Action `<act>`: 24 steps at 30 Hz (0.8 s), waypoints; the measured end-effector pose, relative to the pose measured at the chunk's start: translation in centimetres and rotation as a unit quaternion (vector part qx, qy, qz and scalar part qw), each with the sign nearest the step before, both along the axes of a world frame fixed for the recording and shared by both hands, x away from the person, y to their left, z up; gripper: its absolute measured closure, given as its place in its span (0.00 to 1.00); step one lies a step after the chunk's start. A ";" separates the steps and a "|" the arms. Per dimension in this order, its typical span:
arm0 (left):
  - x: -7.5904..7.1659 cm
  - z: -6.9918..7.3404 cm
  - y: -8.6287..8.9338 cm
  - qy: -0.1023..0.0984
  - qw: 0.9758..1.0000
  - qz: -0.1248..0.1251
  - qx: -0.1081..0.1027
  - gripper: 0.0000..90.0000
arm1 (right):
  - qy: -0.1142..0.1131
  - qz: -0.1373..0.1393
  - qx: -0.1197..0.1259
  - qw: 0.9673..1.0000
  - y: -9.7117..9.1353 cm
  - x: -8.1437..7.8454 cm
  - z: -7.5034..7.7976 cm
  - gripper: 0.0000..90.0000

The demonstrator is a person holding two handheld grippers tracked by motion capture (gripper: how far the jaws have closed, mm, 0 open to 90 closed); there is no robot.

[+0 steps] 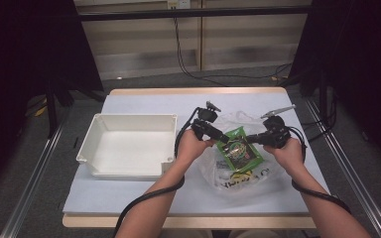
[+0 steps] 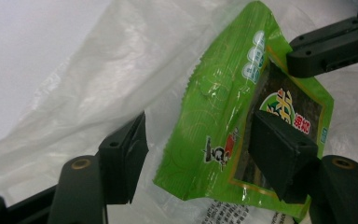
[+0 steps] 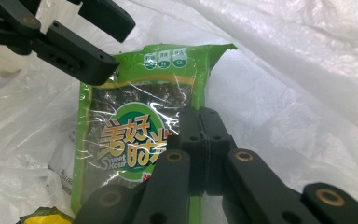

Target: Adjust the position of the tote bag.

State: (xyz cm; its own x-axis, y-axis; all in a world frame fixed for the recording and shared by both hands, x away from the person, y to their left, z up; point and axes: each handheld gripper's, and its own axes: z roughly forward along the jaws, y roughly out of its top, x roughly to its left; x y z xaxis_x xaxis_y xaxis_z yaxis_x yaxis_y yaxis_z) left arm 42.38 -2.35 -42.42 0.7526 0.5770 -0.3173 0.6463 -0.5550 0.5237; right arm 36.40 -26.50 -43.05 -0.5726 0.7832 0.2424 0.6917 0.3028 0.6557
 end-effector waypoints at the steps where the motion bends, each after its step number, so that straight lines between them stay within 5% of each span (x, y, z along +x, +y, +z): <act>1: 0.0 -0.1 -0.1 0.004 1.000 -0.004 -0.006 0.41 | 0.000 0.000 0.002 1.000 -0.1 0.0 0.0 1.00; 12: 0.0 -0.4 -0.4 0.035 0.999 -0.026 -0.010 0.49 | -0.012 0.002 0.009 1.000 0.0 -0.2 0.3 1.00; 18: 0.0 -0.5 -0.2 0.048 0.998 -0.028 -0.033 0.63 | -0.010 0.002 0.011 1.000 0.1 -0.2 0.4 1.00; 24: -0.3 -0.2 -0.5 0.052 0.997 -0.038 -0.030 0.75 | -0.016 -0.001 0.009 1.000 0.2 -0.2 0.3 1.00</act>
State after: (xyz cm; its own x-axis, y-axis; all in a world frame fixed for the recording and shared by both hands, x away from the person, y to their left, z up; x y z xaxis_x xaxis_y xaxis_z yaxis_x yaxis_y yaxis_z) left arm 42.13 -2.85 -42.59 0.7544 0.4967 -0.4291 0.6564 -0.5742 0.4894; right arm 36.18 -26.33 -42.73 -0.5797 0.7796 0.2370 0.6700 0.2905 0.6832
